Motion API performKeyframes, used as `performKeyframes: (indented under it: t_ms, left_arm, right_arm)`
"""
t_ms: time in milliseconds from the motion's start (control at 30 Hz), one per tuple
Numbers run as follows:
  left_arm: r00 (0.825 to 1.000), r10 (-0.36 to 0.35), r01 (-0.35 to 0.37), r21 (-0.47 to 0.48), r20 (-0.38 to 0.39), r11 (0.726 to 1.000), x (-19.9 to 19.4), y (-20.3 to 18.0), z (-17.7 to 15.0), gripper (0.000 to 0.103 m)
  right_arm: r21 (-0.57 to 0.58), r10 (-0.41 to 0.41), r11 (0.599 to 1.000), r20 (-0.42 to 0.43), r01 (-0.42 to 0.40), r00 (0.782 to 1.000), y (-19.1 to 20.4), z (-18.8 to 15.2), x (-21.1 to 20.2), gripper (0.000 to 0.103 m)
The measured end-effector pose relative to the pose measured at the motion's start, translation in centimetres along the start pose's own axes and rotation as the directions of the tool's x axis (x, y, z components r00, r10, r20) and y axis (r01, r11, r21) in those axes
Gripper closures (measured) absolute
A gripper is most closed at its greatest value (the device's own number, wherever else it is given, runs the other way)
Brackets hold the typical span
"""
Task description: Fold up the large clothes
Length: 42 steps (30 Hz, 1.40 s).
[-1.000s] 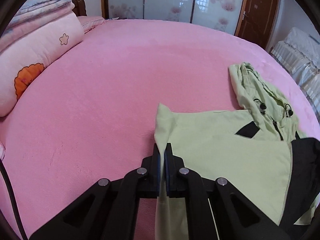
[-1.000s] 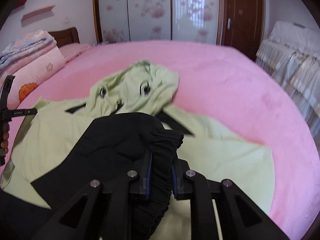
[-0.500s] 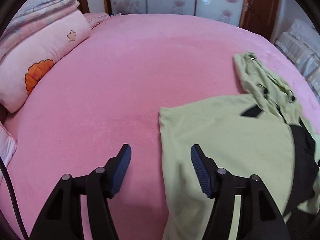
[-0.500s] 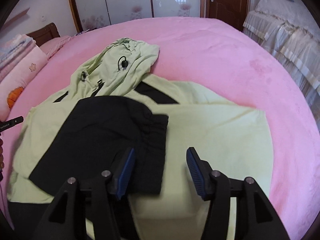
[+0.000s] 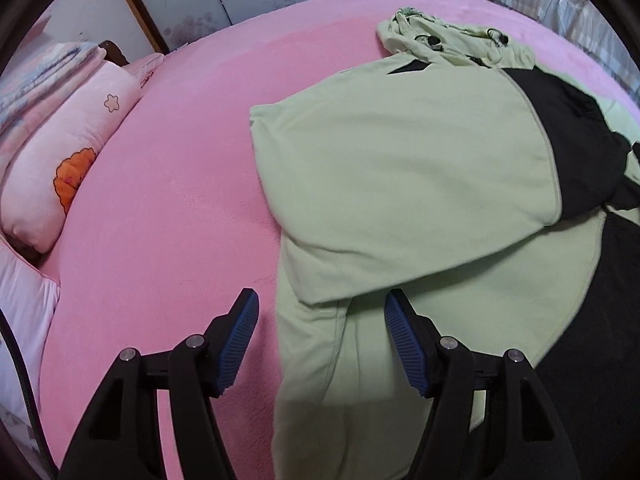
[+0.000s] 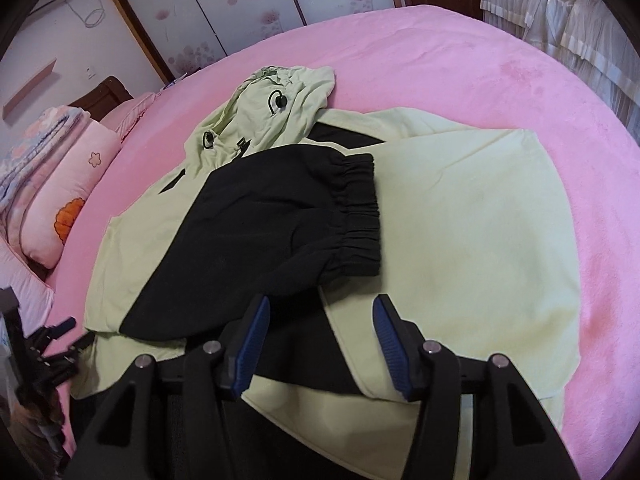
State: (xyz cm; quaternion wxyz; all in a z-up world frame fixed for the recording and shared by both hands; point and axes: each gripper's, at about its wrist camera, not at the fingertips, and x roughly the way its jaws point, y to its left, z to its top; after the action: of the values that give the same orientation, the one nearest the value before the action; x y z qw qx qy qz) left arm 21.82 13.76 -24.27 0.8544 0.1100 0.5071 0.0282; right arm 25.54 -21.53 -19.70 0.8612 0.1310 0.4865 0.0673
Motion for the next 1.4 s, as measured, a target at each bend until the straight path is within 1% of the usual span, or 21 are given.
performKeyframes:
  t_ms: [133,167,200,233,267,333,400,467,500,567,633,667,767,833,867,1033,1167,1233,1267,1333,1400]
  left_arm:
    - [0.999,0.03,-0.029,-0.077,0.013,0.997,1.1,0.4,0.7,0.039]
    - [1.0,0.029,-0.028,-0.117,0.008,0.993,1.4,1.0,0.9,0.043]
    - [1.0,0.021,-0.02,-0.171,0.002,0.985,1.6,1.8,0.9,0.055]
    - [1.0,0.018,-0.019,-0.215,-0.007,0.976,1.9,2.5,0.8,0.072]
    - [1.0,0.002,-0.006,-0.261,-0.015,0.965,2.1,3.2,0.6,0.075]
    - [1.0,-0.013,0.006,-0.34,-0.019,0.94,2.4,4.5,0.0,0.076]
    - [0.998,-0.057,0.042,-0.391,-0.026,0.919,2.8,5.4,-0.5,0.076]
    - [0.998,-0.055,0.039,-0.376,-0.033,0.926,2.9,5.3,-0.5,0.075]
    - [0.998,-0.046,0.029,-0.357,-0.039,0.934,2.7,5.2,-0.4,0.074]
    - [0.998,-0.018,-0.004,-0.323,-0.065,0.946,2.0,5.0,-0.3,0.063]
    - [0.997,0.011,-0.032,-0.293,-0.076,0.956,0.2,4.8,-0.6,0.043]
    - [0.998,0.008,-0.025,-0.287,-0.063,0.958,-0.8,4.7,-0.7,0.041]
    - [0.999,-0.031,0.041,-0.284,0.038,0.958,-5.0,4.3,-0.7,0.036]
    - [0.993,-0.053,0.083,-0.291,0.108,0.953,-6.5,3.9,0.3,0.029]
    - [0.989,-0.068,0.105,-0.294,0.134,0.95,-6.7,3.6,1.0,0.028]
    - [0.979,-0.105,0.163,-0.356,0.175,0.92,-3.5,1.4,5.6,0.028]
    - [0.986,-0.108,0.149,-0.399,0.124,0.905,1.4,0.0,8.1,0.028]
    - [0.992,-0.094,0.122,-0.417,0.087,0.901,4.0,0.1,8.8,0.028]
    - [0.995,-0.07,0.093,-0.42,0.071,0.903,5.0,0.4,8.7,0.028]
    - [0.998,-0.029,0.05,-0.428,0.055,0.902,6.3,1.3,8.4,0.028]
    - [0.999,0.007,0.013,-0.432,0.045,0.902,7.2,2.4,7.9,0.025]
  right_arm:
    - [0.116,0.049,0.992,0.005,-0.049,0.999,-0.6,0.8,0.7,0.049]
    - [0.15,0.051,0.987,0.01,-0.052,0.999,-0.8,1.0,1.1,0.049]
    - [0.169,0.043,0.985,0.011,-0.044,0.999,-0.8,1.1,1.4,0.049]
    - [0.175,0.017,0.984,0.005,-0.018,1.0,-0.8,1.1,1.9,0.049]
    - [0.16,-0.025,0.987,-0.006,0.026,1.0,-0.5,1.1,2.4,0.049]
    - [0.089,-0.168,0.981,-0.029,0.17,0.985,-0.1,0.5,3.6,0.051]
    - [0.03,-0.201,0.979,-0.021,0.202,0.979,0.2,-0.4,4.0,0.053]
    - [-0.019,-0.23,0.973,-0.012,0.23,0.973,0.8,-0.8,3.6,0.053]
    - [-0.03,-0.242,0.97,-0.013,0.241,0.97,1.0,-0.9,3.3,0.053]
    - [-0.021,-0.247,0.969,-0.004,0.247,0.969,1.3,-0.7,2.3,0.05]
    - [-0.02,-0.228,0.973,0.03,0.229,0.973,2.1,-0.5,1.1,0.05]
    - [-0.029,-0.211,0.977,0.054,0.212,0.976,2.8,-0.4,0.4,0.05]
    - [-0.085,-0.113,0.989,0.108,0.122,0.988,5.6,-0.2,-0.9,0.051]
    - [-0.124,-0.028,0.991,0.116,0.043,0.993,7.7,0.0,-0.8,0.051]
    - [-0.146,0.013,0.989,0.114,0.004,0.993,9.1,0.1,-0.4,0.051]
    - [-0.194,0.123,0.976,0.104,-0.101,0.987,14.7,1.7,3.2,0.051]
    - [-0.111,0.167,0.981,0.046,-0.161,0.985,14.9,4.0,7.8,0.051]
    - [-0.089,0.142,0.986,0.013,-0.14,0.99,14.2,4.8,9.8,0.051]
    - [-0.099,0.098,0.99,0.015,-0.096,0.995,13.5,5.1,10.3,0.053]
    - [-0.14,-0.035,0.989,0.052,0.042,0.998,12.1,5.6,10.4,0.054]
    - [-0.137,-0.175,0.973,0.086,0.186,0.981,9.0,5.9,10.0,0.054]
